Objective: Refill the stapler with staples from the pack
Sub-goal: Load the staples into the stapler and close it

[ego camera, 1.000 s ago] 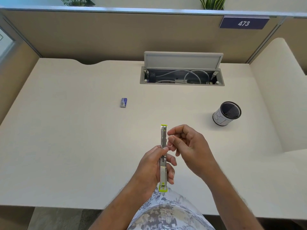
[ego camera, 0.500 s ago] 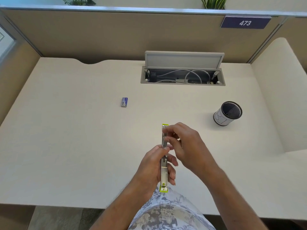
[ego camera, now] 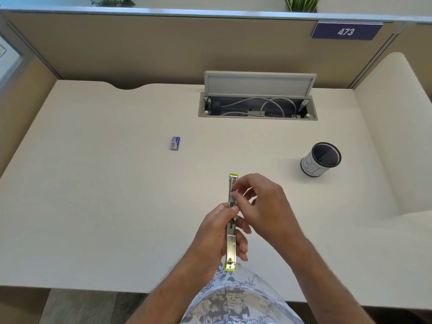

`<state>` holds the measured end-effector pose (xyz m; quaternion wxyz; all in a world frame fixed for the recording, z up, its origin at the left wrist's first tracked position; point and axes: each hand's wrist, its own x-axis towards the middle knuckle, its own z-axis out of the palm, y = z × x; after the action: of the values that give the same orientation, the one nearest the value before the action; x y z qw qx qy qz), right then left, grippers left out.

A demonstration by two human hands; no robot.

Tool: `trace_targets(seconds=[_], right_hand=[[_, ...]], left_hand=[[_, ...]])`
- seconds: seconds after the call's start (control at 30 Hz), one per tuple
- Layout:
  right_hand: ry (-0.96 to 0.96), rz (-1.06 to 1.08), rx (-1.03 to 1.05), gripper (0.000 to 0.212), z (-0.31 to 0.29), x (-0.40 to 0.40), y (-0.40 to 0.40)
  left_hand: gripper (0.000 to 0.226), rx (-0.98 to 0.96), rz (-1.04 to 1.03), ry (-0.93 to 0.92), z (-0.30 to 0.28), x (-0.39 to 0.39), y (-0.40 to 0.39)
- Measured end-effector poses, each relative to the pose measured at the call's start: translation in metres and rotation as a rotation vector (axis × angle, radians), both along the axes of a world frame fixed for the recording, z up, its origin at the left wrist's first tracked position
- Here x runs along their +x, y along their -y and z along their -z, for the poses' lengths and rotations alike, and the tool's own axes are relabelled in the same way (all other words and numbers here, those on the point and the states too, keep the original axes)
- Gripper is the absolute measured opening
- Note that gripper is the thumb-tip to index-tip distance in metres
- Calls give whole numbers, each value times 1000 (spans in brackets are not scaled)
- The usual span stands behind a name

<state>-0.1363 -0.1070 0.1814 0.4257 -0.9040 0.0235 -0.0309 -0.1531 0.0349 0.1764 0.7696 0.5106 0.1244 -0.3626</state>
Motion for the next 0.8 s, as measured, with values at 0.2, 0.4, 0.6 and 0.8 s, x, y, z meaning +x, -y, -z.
trace_targets(seconds=[0.2,0.4,0.6,0.8], right_hand=[[-485,102,462,27,3,10,7],[-547,57,595,22,6,13,10],[-504,137,633,15,11,16,8],[-471,194,689,19,16,18,11]], left_hand=[[29,6,8,-12,-2,-2,1],[22,-6,22,-24,-5,-2,2],[40,8,27,-26,-4,-3,3],[37,18,50,-15,-4,-4,3]])
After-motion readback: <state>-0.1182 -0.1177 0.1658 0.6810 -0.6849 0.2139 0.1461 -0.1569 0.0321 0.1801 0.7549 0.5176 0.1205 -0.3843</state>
